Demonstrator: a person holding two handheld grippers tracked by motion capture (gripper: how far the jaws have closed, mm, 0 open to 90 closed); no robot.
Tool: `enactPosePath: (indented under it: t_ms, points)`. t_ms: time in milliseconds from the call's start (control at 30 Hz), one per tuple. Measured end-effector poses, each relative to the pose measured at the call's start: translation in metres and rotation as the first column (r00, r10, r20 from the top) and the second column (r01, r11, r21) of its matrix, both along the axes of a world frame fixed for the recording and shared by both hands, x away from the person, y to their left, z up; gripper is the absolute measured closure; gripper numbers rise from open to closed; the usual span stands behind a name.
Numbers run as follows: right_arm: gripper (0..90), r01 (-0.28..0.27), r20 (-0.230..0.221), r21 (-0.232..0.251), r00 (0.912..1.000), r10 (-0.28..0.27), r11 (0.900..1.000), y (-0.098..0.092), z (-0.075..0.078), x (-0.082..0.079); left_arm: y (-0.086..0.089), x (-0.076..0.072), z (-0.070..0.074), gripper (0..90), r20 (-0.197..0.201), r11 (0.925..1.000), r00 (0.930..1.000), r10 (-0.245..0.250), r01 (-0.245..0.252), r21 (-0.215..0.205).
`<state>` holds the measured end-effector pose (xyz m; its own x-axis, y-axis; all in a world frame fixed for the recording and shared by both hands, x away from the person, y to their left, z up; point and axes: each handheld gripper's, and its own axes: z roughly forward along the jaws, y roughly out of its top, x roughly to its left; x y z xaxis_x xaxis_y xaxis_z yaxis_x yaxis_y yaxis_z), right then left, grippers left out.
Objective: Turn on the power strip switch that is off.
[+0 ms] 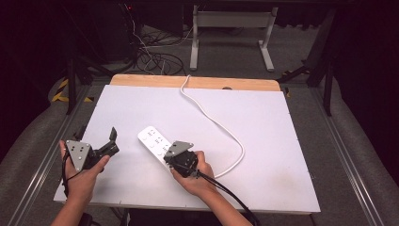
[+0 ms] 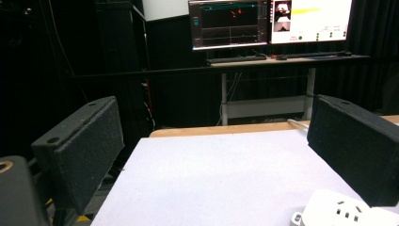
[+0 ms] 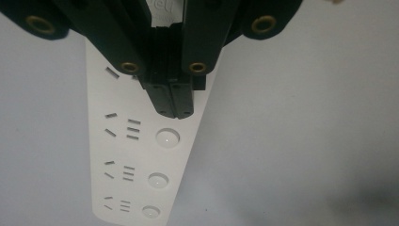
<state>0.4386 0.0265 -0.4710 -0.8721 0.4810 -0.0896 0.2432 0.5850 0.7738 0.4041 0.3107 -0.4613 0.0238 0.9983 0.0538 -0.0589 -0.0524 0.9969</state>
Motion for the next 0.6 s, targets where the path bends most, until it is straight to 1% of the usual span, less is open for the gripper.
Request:
enactPosePath:
  t_ms: [67, 167, 600]
  points:
    - [90.0, -0.002, 0.007, -0.006, 1.0, 0.002, 1.0, 0.0002, 0.0, -0.0004, 0.0, -0.0002, 0.0, 4.6, 0.0, 1.0, 1.0, 0.0, 0.0, -0.001]
    - [90.0, -0.001, -0.001, -0.001, 1.0, 0.001, 1.0, 0.0, 0.0002, 0.0002, 0.0002, -0.0001, -0.0001, 4.6, -0.002, 1.0, 1.0, -0.001, 0.001, 0.005]
    - [90.0, -0.003, -0.001, -0.004, 1.0, 0.003, 1.0, 0.0, 0.0005, 0.0003, 0.0002, 0.0005, -0.0002, 4.9, -0.003, 1.0, 1.0, -0.003, 0.003, 0.004]
